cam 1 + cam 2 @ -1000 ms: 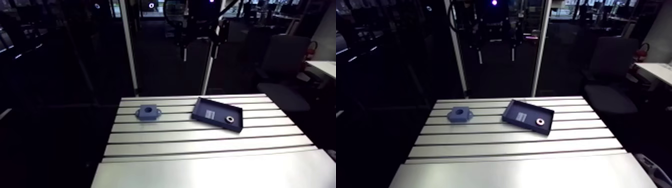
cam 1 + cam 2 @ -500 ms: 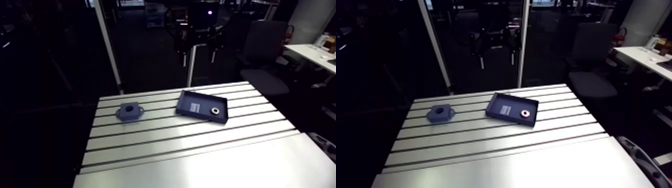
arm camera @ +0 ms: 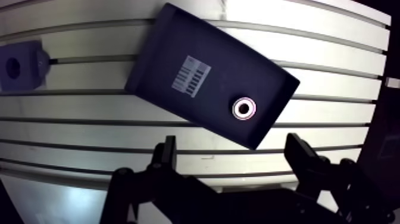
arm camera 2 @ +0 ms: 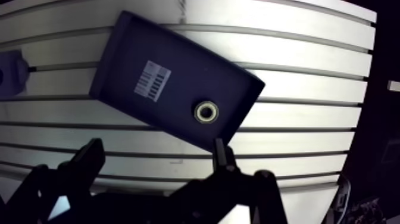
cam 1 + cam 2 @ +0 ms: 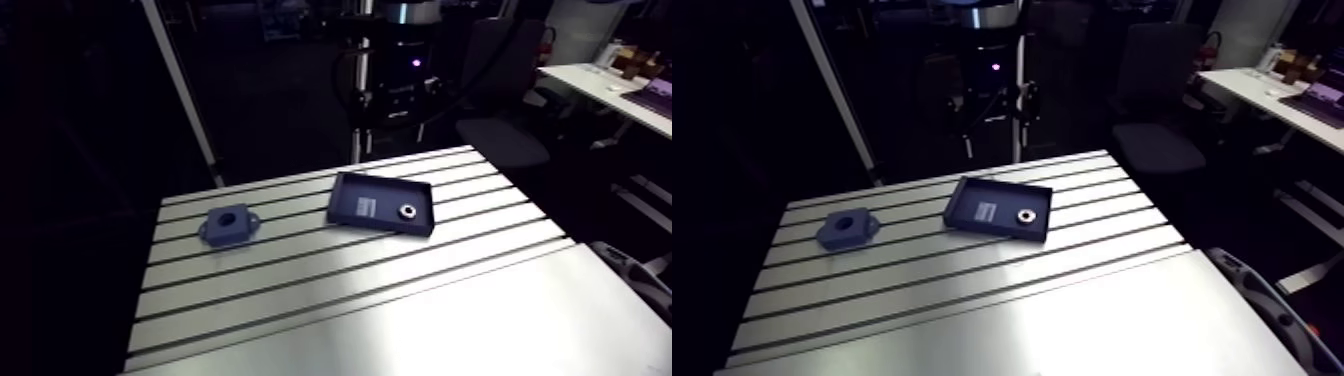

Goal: Pick up the bearing and press it into the housing until flush.

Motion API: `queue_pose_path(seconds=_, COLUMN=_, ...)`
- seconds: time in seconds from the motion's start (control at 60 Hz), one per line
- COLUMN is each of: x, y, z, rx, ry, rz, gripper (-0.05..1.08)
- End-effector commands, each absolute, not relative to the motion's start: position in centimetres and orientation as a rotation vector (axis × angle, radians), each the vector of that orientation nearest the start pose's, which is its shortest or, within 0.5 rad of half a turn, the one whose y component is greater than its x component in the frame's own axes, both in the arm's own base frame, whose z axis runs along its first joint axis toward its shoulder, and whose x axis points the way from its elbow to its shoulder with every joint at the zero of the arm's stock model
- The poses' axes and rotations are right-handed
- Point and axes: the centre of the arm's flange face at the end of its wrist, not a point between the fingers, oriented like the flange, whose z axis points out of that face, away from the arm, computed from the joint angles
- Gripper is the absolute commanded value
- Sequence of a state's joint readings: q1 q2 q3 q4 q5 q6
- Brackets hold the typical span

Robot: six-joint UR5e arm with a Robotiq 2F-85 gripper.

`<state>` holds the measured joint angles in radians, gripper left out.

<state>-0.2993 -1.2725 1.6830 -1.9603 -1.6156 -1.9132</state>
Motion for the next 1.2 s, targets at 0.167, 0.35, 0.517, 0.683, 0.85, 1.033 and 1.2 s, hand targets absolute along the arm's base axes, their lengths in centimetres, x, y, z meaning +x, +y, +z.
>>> queue_pose_path(seconds=0.167, x=-59.4, y=7.4, z=28.0, rx=-0.018, ry=3.062, rz=0.028, gripper=0.27)
queue_pose_path(seconds=0.35, x=-59.6, y=8.3, z=26.0, rx=-0.026, ry=3.052, rz=0.022, gripper=0.3)
queue_pose_path(seconds=0.517, x=-59.6, y=8.5, z=24.4, rx=-0.033, ry=3.058, rz=0.025, gripper=0.3)
queue_pose_path(seconds=0.683, x=-59.6, y=8.8, z=23.5, rx=-0.041, ry=3.044, rz=0.016, gripper=0.31)
queue_pose_path(seconds=0.85, x=-59.3, y=8.8, z=23.1, rx=-0.046, ry=3.037, rz=0.011, gripper=0.31)
queue_pose_path(seconds=1.033, x=-59.0, y=9.0, z=22.2, rx=-0.06, ry=3.025, rz=0.005, gripper=0.31)
queue_pose_path(seconds=1.2, x=-58.6, y=9.0, z=21.6, rx=-0.063, ry=3.035, rz=0.011, gripper=0.31)
